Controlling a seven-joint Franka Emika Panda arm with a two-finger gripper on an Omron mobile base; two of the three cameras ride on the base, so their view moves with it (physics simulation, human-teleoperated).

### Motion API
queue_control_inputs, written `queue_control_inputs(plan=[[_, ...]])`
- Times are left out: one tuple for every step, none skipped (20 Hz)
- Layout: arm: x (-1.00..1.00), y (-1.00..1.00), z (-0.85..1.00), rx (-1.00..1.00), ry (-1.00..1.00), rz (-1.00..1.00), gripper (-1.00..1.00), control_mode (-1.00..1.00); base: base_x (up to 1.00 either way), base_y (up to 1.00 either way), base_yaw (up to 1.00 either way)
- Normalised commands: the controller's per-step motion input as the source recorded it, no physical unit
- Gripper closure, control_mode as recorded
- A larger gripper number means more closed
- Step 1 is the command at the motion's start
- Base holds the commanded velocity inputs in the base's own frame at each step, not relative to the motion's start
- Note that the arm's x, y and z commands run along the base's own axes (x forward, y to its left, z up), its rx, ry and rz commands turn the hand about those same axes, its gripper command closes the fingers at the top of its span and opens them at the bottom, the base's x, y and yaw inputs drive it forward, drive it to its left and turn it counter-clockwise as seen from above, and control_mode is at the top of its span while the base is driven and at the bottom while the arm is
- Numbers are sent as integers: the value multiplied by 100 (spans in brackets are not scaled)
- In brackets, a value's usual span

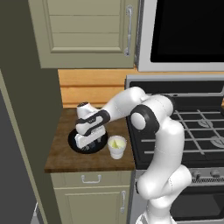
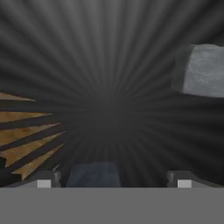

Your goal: Grab a lemon wedge from the fridge and one ice cube from the ice bowl, and put them in the glass of lemonade.

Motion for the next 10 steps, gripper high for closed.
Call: queue_control_inputs(plan=[[0,0,-31,3,0,0,-100,-100,0,0,0],[0,0,-27,2,0,0,-100,-100,0,0,0],[-14,0,-24,1,0,0,-100,-100,0,0,0],[-30,0,-20,0,0,0,-100,-100,0,0,0],[-36,0,0,0,0,0,-100,-100,0,0,0],[-27,0,0,0,0,0,-100,-100,0,0,0],[-14,0,0,0,0,0,-100,-100,0,0,0],[-11,0,0,0,0,0,-100,-100,0,0,0],[-8,0,0,0,0,0,-100,-100,0,0,0],[-11,0,0,0,0,0,-100,-100,0,0,0]])
